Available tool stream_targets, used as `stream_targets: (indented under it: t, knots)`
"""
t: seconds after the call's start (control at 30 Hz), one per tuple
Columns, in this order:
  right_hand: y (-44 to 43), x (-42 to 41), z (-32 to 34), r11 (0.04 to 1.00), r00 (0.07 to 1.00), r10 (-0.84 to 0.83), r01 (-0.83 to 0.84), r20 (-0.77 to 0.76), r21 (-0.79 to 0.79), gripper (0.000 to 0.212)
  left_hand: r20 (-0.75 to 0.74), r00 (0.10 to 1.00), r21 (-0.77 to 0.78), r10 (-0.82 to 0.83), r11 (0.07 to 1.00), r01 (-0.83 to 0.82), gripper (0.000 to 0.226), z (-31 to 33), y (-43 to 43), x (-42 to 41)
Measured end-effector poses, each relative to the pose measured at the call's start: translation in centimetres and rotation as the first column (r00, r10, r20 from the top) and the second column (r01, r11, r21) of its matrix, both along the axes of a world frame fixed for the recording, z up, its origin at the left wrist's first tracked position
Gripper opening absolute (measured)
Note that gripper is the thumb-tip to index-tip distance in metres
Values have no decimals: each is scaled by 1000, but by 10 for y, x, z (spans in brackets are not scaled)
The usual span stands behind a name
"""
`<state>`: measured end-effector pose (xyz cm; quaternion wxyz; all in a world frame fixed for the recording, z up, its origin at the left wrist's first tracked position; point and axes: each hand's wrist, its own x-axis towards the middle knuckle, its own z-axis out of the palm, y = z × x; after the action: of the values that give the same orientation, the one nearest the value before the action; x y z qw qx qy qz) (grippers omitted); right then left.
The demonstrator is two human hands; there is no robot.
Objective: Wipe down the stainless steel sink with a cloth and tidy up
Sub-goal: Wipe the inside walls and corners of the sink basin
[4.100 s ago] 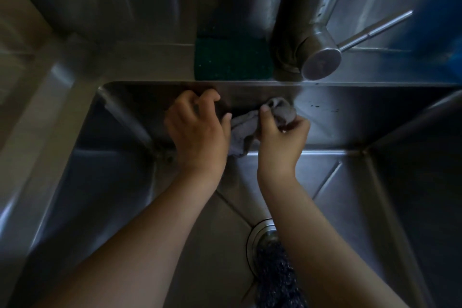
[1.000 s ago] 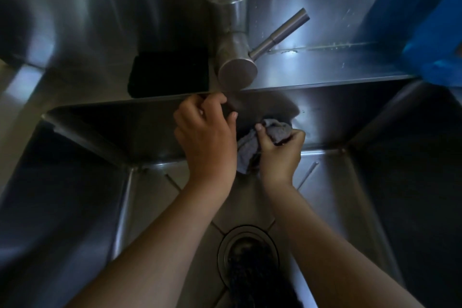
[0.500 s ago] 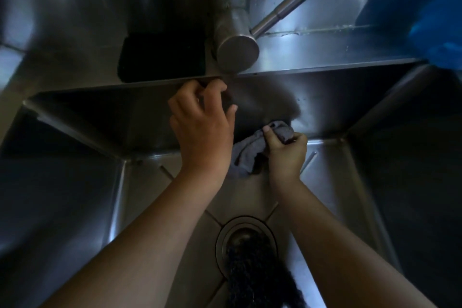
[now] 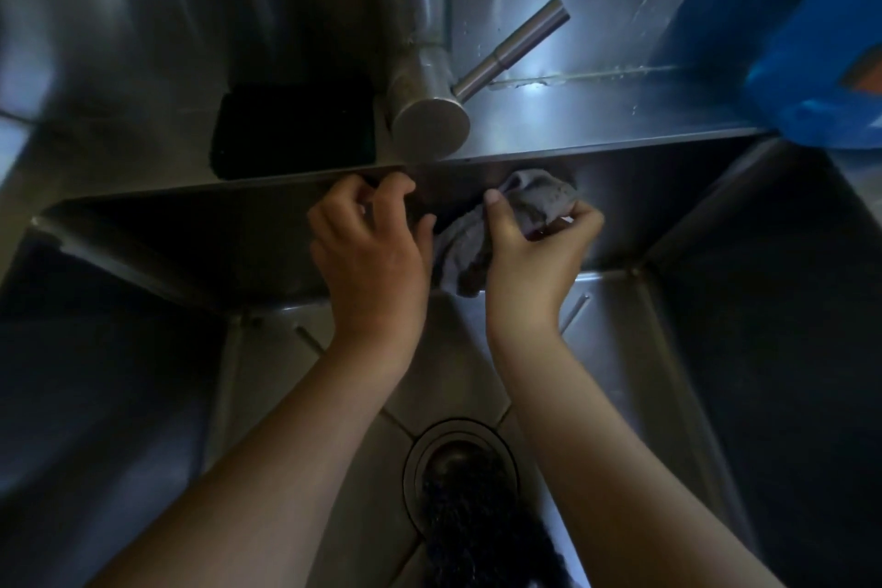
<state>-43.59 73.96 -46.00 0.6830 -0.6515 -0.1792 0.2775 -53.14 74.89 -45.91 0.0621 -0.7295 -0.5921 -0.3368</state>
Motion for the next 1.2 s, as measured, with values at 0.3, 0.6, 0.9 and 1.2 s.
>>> stream_targets:
  t: [0.3,0.6,0.9,1.2]
  knots:
    - [1,5,-31,997,970,50,-33,238,-73,45,19,1000,-6,-11,1000,11,42,-1,0,0]
    - [-8,16,-73,979,912,110,-31,394,-201,38,-32,999,-36,-32,999,31,44,-3,-2,-3]
    - [-13,28,-61,977,973,139,-104,185,-188,36,6,1000,-87,-14,996,15,45,-2,-6,4]
    - [-20,45,-7,997,986,-10,22,-168,68,37,284,958,-132,31,991,7,38,4,-10,20]
